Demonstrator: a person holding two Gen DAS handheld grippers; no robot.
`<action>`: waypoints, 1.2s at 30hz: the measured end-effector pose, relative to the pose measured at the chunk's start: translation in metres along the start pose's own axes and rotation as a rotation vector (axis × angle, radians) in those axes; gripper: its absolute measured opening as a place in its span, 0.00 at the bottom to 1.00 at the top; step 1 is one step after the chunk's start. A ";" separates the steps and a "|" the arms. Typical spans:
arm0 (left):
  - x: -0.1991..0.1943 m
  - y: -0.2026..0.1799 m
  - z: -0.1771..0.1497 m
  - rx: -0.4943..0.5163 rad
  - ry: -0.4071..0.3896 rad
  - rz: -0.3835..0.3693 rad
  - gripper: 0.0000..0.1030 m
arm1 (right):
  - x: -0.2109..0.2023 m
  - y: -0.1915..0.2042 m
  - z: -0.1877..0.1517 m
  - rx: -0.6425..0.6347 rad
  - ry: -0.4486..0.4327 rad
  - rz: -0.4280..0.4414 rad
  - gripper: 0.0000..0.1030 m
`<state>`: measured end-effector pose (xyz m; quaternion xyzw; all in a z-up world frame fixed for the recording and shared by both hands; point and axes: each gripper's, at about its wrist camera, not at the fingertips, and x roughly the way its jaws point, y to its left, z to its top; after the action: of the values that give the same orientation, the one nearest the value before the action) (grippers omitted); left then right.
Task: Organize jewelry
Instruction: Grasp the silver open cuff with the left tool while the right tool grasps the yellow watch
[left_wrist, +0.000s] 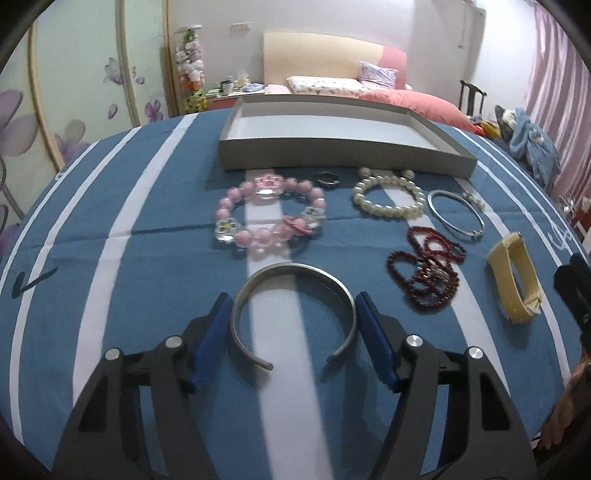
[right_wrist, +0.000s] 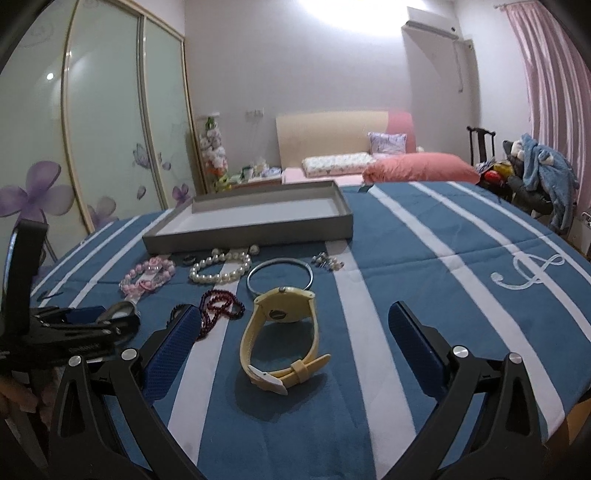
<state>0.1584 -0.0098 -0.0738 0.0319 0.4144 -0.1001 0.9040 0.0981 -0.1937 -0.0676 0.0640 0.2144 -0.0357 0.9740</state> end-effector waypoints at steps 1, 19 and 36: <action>-0.001 0.006 0.001 -0.017 -0.001 0.001 0.64 | 0.003 0.001 0.001 -0.001 0.015 0.001 0.91; -0.008 0.038 -0.005 -0.090 -0.016 0.014 0.64 | 0.032 0.010 0.001 -0.018 0.215 -0.036 0.63; -0.016 0.033 -0.003 -0.083 -0.035 0.011 0.64 | 0.038 0.007 0.005 0.007 0.241 0.002 0.42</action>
<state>0.1530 0.0249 -0.0647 -0.0052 0.4023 -0.0783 0.9121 0.1351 -0.1888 -0.0784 0.0715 0.3299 -0.0276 0.9409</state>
